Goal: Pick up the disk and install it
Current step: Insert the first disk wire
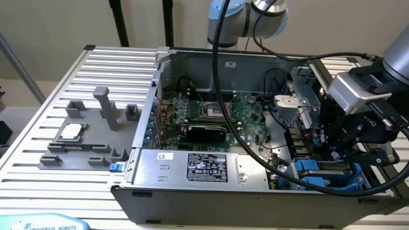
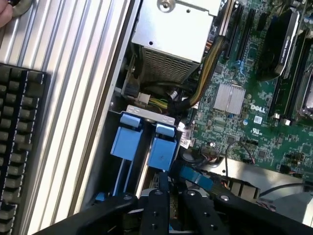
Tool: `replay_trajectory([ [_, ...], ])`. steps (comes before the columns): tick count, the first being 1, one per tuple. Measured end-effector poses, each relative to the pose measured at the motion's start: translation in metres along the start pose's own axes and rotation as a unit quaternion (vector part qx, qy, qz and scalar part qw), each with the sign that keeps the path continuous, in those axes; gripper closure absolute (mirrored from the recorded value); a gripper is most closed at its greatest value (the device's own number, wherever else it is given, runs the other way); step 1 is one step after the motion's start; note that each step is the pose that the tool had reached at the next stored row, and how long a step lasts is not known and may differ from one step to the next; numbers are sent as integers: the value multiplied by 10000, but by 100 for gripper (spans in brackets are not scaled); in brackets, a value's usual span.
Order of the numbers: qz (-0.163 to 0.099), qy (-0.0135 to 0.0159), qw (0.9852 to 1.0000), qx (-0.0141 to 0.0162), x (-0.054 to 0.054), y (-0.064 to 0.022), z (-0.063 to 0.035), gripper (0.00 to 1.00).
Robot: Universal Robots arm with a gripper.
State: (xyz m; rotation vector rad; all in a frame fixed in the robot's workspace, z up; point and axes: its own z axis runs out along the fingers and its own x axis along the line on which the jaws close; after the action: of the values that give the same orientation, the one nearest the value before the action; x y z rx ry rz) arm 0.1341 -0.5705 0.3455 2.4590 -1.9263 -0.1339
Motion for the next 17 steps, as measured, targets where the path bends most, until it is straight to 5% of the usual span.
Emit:
replay_trajectory([
  [10, 534, -19, 9985, 99, -1, 1, -4, 84],
  [17, 725, -1, 9970, 266, -1, 1, -5, 84],
])
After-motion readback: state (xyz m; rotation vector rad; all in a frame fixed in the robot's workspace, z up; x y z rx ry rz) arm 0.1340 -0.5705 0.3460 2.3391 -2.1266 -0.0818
